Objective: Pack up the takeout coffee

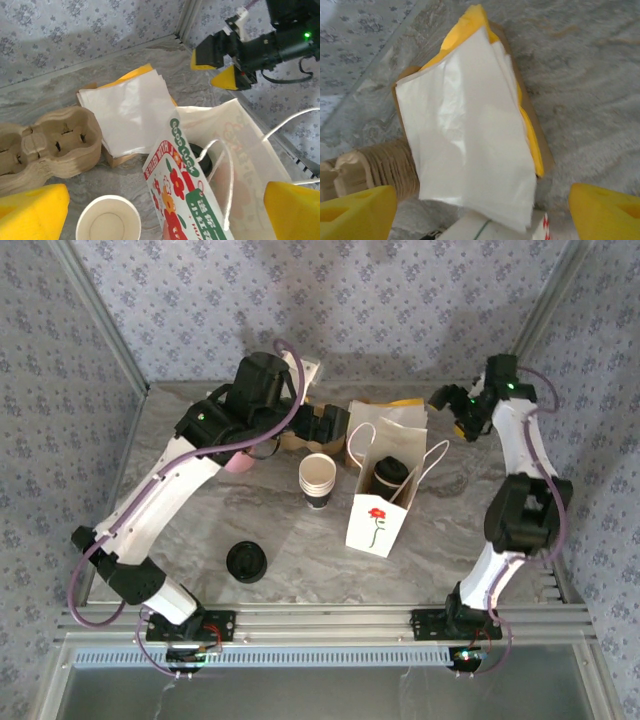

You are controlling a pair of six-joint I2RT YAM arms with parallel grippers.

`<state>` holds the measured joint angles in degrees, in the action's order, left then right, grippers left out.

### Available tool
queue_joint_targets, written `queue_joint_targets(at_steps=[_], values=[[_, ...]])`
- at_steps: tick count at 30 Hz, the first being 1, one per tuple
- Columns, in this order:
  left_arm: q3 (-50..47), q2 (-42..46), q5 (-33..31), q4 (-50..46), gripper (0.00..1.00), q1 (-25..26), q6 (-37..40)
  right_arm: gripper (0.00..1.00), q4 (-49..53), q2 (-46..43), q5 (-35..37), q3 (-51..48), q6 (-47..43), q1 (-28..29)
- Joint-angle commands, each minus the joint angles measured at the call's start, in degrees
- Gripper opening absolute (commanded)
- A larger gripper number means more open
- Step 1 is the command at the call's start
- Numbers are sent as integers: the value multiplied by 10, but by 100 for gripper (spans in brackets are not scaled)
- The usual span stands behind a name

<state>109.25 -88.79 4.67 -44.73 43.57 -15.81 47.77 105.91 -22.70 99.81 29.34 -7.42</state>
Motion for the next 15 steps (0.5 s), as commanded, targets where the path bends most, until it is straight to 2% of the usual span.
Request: queue_joint_targets(at_steps=[1, 7, 15], values=[[-7, 10, 16, 28, 100, -15, -11, 91, 41, 64, 35, 71, -51, 12], [4, -19, 27, 32, 100, -33, -17, 88, 42, 143, 46, 128, -58, 20], [54, -77, 42, 18, 100, -34, -36, 81, 32, 228, 12, 185, -59, 21]])
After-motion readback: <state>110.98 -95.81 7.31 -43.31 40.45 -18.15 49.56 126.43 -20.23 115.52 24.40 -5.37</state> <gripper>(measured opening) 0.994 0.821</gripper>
